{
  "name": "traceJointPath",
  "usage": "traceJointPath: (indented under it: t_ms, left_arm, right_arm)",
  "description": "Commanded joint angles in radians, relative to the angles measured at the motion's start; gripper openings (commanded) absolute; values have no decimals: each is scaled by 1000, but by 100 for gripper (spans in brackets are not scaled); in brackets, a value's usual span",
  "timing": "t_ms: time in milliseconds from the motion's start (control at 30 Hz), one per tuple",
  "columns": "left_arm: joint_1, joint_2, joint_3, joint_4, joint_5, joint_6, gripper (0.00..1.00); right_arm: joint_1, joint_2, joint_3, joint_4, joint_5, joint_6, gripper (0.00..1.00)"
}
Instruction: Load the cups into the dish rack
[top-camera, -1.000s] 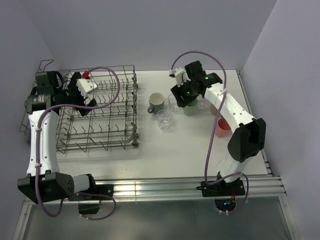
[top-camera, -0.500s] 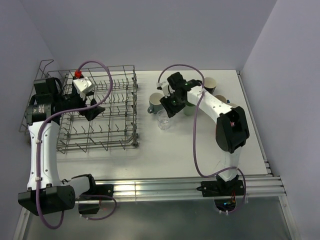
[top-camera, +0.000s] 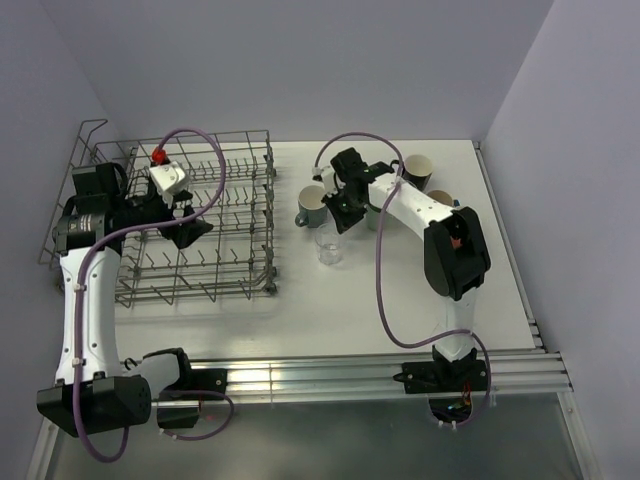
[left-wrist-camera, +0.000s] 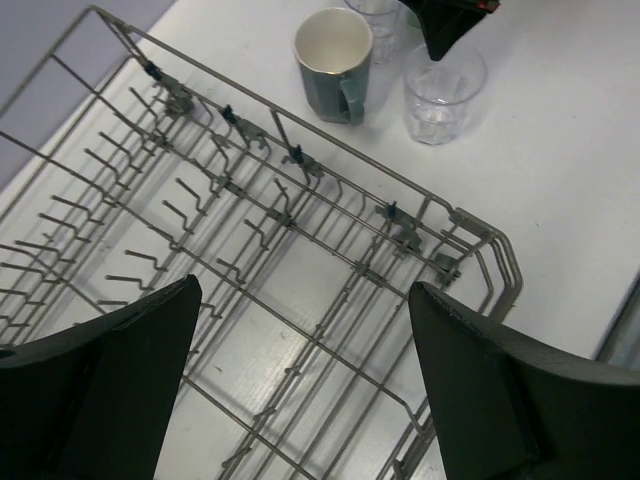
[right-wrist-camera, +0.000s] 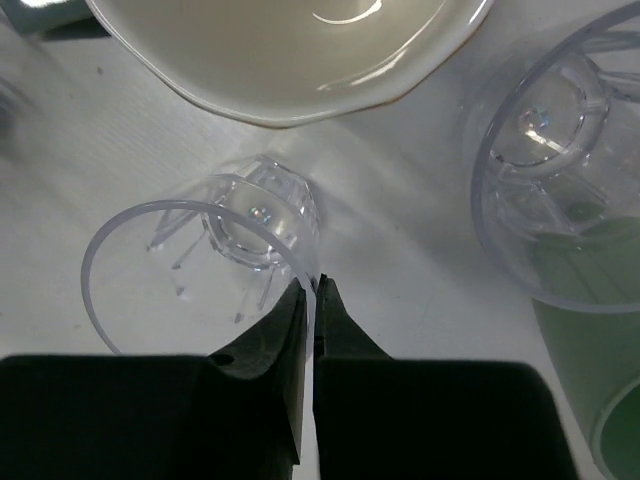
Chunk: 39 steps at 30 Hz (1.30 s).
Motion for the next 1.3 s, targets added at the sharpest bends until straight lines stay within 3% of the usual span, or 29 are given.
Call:
traceJointPath:
  t_ms: [0, 100, 133, 267, 367, 467, 500, 600, 667, 733, 867, 1000, 1267]
  left_arm:
    - [-4, 14, 20, -90, 82, 62, 92]
    - [-3, 4, 3, -133, 157, 133, 88]
    - [-3, -7, -24, -120, 177, 123, 89]
    - [-3, -64, -69, 93, 274, -126, 89]
    - [-1, -58, -54, 161, 363, -262, 92]
    - [-3, -72, -83, 339, 524, -506, 92]
    - [-3, -81, -95, 385, 600, -555, 92]
    - [-30, -96, -98, 430, 618, -646, 94]
    - [-30, -96, -83, 423, 642, -698, 94]
    - [-30, -93, -43, 372, 679, -669, 97]
    - [-29, 6, 98, 79, 760, -493, 99]
    - [-21, 156, 379, -433, 770, -146, 99]
    - [-67, 220, 460, -457, 773, -206, 99]
  right_arm:
    - [-11, -41, 18, 14, -21, 2, 0]
    - [-74, -138, 23, -5, -110, 1, 0]
    - [-127, -199, 30, 0, -203, -1, 0]
    - [-256, -325, 78, 53, -488, 31, 0]
    - [-269, -391, 119, 109, -665, 85, 0]
    - [-252, -474, 52, 314, -757, 266, 0]
    - [-235, -507, 13, 497, -767, 313, 0]
    - [-168, -624, -127, 758, -748, 441, 0]
    - [-131, -646, -134, 784, -747, 484, 0]
    - [-83, -639, -123, 869, -762, 557, 0]
    - [-13, -627, -114, 948, -768, 636, 0]
    - [29, -623, -109, 965, -751, 654, 0]
    - [43, -623, -115, 1032, -739, 729, 0]
